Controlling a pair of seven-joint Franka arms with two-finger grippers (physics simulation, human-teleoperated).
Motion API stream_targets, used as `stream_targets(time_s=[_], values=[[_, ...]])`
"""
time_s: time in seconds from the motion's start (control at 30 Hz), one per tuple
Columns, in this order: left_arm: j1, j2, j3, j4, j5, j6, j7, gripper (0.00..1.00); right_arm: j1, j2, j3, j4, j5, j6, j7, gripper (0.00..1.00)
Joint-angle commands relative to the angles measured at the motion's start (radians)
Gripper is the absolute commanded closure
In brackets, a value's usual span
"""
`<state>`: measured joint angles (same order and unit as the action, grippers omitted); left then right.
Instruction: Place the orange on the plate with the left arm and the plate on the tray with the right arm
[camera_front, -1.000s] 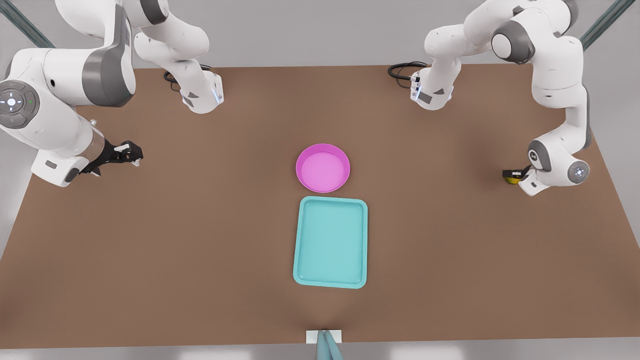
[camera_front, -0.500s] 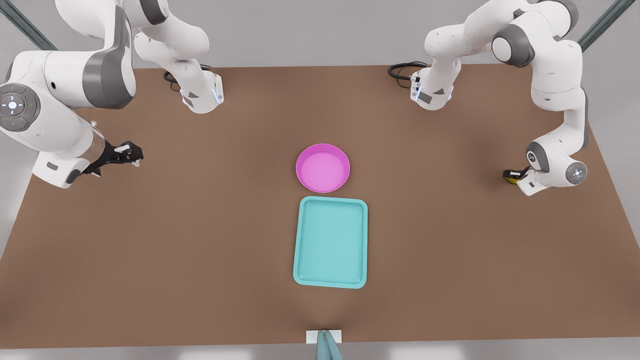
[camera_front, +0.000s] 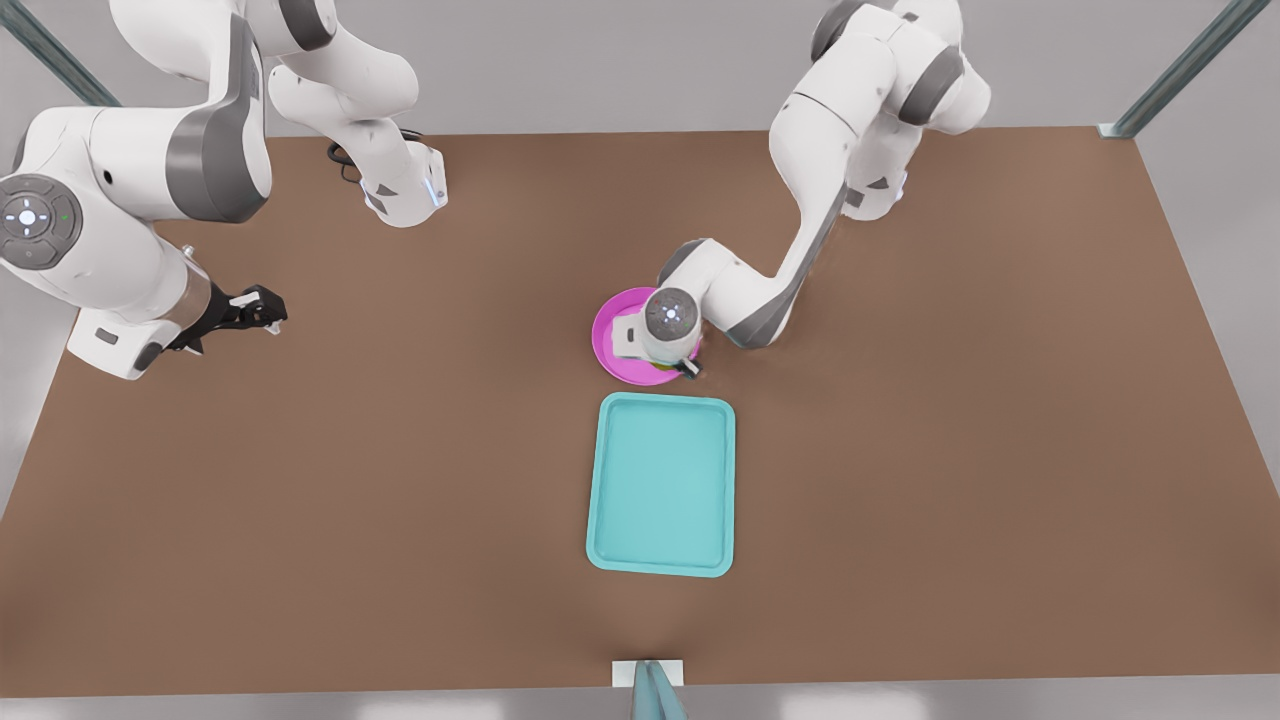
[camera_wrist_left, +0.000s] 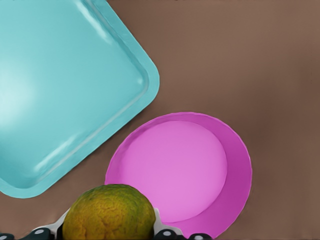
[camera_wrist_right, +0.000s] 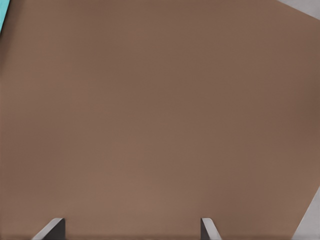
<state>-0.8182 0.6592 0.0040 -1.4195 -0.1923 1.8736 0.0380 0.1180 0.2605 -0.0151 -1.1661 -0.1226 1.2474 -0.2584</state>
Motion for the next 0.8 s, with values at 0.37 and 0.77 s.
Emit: stream_targets(time_s=[0.37,0.77], values=[[-0.093,0.131,0.011,0.116,-0.024,-0.065,-1.115,0.32,-0.001,0.000,0.000,-0.007,0.003,0.004,-0.002,0.00],[-0.088,-0.277,0.502,0.131,-0.052,-0.620,-0.698,0.00,0.008,0.005,0.000,-0.135,0.073,0.003,0.001,0.00]])
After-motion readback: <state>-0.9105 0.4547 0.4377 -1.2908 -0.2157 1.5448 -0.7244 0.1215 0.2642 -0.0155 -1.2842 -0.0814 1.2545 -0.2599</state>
